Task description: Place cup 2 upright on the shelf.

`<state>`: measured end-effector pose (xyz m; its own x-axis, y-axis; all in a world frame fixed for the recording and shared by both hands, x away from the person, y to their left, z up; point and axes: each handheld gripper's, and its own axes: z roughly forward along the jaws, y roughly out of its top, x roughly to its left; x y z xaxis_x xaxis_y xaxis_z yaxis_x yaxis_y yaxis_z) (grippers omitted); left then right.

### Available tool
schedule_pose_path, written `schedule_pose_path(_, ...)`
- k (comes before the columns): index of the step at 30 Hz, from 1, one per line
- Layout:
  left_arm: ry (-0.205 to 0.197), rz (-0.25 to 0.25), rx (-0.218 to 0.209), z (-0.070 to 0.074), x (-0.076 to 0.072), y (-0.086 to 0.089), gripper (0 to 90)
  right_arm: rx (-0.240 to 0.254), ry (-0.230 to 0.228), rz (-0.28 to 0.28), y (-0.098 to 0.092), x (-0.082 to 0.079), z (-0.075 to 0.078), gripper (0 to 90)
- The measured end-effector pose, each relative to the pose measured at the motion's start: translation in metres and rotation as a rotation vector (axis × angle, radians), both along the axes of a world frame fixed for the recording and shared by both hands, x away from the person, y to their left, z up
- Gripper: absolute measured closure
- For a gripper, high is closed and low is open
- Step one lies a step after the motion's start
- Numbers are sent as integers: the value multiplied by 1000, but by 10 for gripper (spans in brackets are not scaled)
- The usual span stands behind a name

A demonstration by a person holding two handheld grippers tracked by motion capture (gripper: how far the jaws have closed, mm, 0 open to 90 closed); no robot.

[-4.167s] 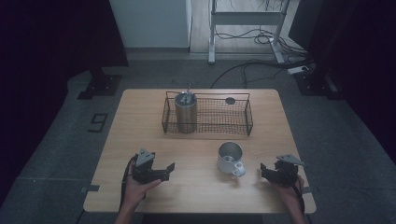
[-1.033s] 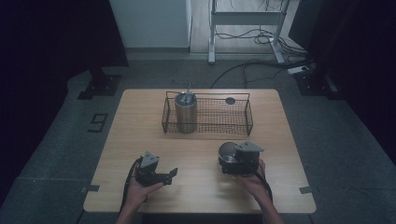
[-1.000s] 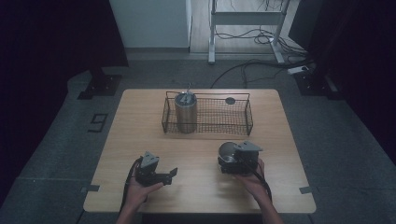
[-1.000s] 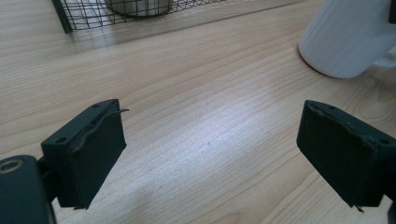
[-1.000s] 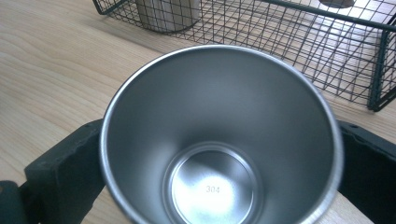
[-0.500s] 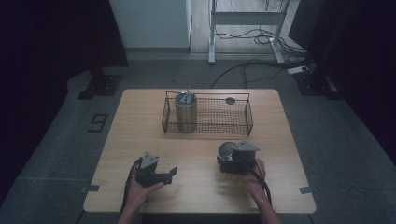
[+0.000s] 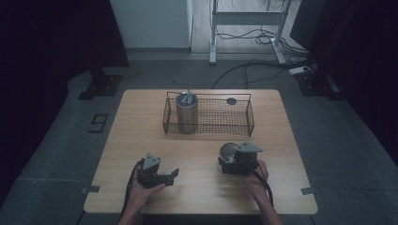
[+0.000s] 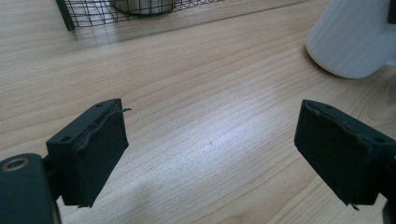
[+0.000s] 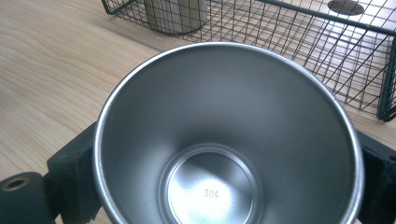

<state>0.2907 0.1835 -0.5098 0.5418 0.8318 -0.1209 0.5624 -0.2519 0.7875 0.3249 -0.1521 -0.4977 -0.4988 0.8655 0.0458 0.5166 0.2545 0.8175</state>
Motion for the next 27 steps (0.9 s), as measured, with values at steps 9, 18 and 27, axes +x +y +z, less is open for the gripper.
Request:
schedule_pose_path(9, 2, 6, -2, 1, 0, 2, 96, 24, -24, 18, -2, -5, 11, 64)
schedule_pose_path(18, 4, -2, 6, -1, -1, 0, 96, 45, -58, 28, -8, -11, 26, 64)
schedule_pose_path(27, 9, -5, 6, -1, -1, 0, 96, 62, -64, 20, -16, -11, 33, 65)
